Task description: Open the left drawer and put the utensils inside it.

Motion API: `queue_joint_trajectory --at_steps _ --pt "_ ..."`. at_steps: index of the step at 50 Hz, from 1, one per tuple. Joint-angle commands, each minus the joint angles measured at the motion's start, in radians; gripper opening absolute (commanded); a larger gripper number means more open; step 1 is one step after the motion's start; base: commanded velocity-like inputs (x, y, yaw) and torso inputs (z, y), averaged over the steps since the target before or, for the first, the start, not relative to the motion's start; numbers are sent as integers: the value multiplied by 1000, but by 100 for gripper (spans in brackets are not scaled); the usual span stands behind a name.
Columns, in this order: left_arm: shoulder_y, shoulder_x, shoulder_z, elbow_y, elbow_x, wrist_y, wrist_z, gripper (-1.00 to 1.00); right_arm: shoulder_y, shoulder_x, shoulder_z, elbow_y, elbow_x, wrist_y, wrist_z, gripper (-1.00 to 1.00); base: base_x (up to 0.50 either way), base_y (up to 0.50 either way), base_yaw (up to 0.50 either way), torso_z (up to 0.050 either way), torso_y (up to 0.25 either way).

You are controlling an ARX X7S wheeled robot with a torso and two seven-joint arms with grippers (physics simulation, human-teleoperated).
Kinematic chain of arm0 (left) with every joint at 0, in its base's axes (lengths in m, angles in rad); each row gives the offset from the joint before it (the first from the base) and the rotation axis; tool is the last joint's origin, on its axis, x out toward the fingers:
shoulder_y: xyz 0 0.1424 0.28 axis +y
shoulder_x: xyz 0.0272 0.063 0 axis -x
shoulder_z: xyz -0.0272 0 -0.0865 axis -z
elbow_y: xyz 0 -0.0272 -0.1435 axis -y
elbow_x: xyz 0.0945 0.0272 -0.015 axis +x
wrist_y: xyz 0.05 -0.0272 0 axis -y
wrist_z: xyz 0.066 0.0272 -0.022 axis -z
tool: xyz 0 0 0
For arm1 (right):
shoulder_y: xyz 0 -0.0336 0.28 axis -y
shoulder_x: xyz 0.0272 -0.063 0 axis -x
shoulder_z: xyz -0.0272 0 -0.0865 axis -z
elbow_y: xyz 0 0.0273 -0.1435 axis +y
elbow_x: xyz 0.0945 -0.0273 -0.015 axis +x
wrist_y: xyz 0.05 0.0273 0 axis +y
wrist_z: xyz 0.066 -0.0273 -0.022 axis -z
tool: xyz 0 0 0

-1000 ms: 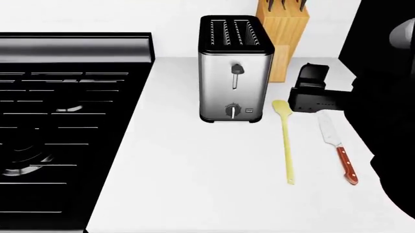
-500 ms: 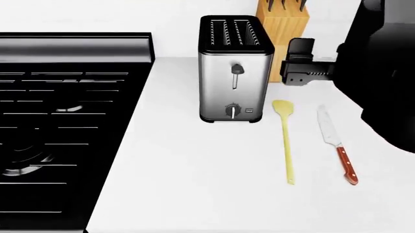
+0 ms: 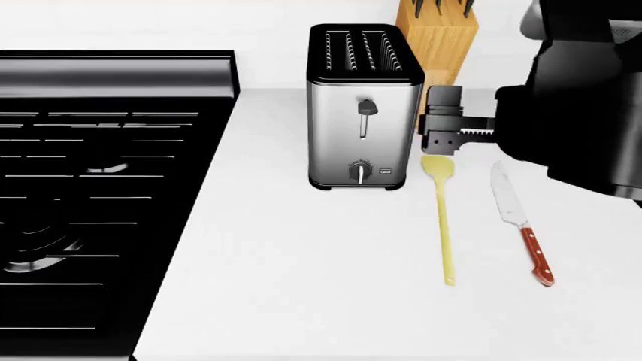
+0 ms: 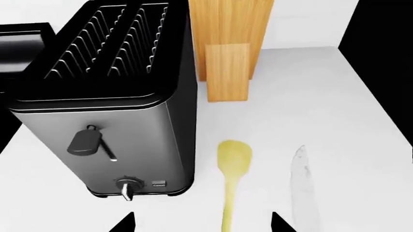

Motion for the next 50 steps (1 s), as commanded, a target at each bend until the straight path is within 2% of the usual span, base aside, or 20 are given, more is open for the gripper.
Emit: queue_joint_trajectory --at_steps 1,15,31,50 --pt "0 3 34 0 27 10 -6 100 -42 -43 8 78 78 30 -24 100 0 0 0 0 0" --pt "0 7 23 0 23 6 0 100 -172 -138 -50 238 64 30 -35 100 0 0 0 0 0" --pt "0 9 29 0 32 9 0 100 -275 -220 -59 294 60 -4 -51 100 0 0 0 0 0" --pt "0 10 47 0 50 12 -4 100 -360 -231 -67 341 71 -24 -75 100 0 0 0 0 0"
